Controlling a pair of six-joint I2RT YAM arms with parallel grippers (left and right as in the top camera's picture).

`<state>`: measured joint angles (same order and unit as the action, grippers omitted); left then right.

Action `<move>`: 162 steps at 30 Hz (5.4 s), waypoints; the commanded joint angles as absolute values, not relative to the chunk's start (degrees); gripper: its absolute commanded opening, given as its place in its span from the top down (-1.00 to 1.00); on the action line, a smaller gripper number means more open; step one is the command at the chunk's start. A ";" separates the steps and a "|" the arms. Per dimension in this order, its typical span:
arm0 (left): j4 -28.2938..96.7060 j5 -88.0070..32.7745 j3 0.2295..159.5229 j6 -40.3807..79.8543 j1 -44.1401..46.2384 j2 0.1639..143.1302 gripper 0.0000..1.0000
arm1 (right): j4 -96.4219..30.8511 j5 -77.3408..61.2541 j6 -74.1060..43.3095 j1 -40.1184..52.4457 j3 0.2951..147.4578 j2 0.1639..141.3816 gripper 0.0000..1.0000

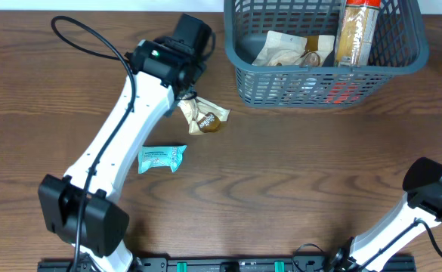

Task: Pack container
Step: 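Move the left gripper back to the remaining crumpled Pantree wrapper, then lower the left gripper and grasp the crumpled wrapper, then carry the wrapper with the left gripper over the basket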

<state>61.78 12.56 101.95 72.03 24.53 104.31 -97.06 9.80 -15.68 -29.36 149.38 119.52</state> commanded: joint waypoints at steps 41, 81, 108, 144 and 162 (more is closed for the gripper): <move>54.94 -7.33 101.21 66.26 20.91 125.51 -0.88 | -97.17 9.82 -15.16 -29.65 149.14 120.01 -0.98; 51.18 -6.90 95.02 66.00 20.32 128.49 0.06 | -97.14 9.82 -15.16 -29.65 149.14 120.03 -0.98; 53.84 2.20 102.39 40.60 24.86 95.20 0.89 | -97.14 9.82 -15.16 -29.65 149.14 120.03 -0.99; 30.72 3.44 116.07 23.62 37.36 110.56 0.89 | -97.14 9.82 -15.16 -29.65 149.14 120.03 -0.98; 30.76 3.46 116.05 23.62 35.53 115.15 0.81 | -97.14 9.82 -15.16 -29.65 149.14 120.03 -0.98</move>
<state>29.76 2.96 115.33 24.10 36.60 114.08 -97.06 9.80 -15.68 -29.36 149.38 119.52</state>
